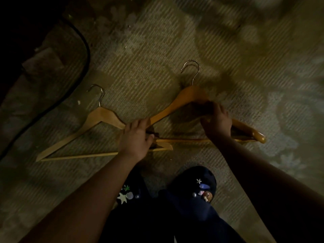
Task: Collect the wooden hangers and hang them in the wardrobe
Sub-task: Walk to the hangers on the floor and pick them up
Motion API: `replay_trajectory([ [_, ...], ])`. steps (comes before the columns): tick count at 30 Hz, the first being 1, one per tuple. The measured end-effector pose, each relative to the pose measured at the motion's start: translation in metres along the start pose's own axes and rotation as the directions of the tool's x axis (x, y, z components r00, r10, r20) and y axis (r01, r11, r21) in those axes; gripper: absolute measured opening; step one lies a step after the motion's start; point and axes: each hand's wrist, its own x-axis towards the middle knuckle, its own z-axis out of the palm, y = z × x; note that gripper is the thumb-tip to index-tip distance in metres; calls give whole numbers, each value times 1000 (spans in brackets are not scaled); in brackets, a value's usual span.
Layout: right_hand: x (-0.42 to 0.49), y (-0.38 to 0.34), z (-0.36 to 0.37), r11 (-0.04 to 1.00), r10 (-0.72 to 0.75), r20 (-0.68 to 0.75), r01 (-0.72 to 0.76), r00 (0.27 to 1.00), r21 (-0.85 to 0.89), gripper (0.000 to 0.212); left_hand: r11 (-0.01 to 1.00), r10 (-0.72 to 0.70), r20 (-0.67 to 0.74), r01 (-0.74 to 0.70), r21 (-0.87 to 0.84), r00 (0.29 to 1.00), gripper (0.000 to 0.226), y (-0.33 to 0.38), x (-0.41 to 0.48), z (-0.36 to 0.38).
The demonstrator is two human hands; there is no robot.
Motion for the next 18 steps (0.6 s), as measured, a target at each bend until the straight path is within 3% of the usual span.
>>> replay_trajectory([
  [3, 9, -8, -4, 992, 126, 2, -126, 992, 17, 50, 997, -54, 10, 55, -60, 998, 50, -2, 1, -2],
  [9, 16, -12, -3, 988, 152, 96, -147, 984, -53, 43, 993, -84, 71, 89, -72, 994, 42, -8, 6, -9],
  [14, 11, -7, 1, 983, 84, 127, -62, 988, -173, 43, 997, -71, 106, 75, -36, 992, 37, -11, 12, -9],
  [18, 0, 4, 9, 985, 24, 64, -12, 998, -175, 38, 995, -66, 116, 73, -61, 991, 42, -4, 14, -6],
])
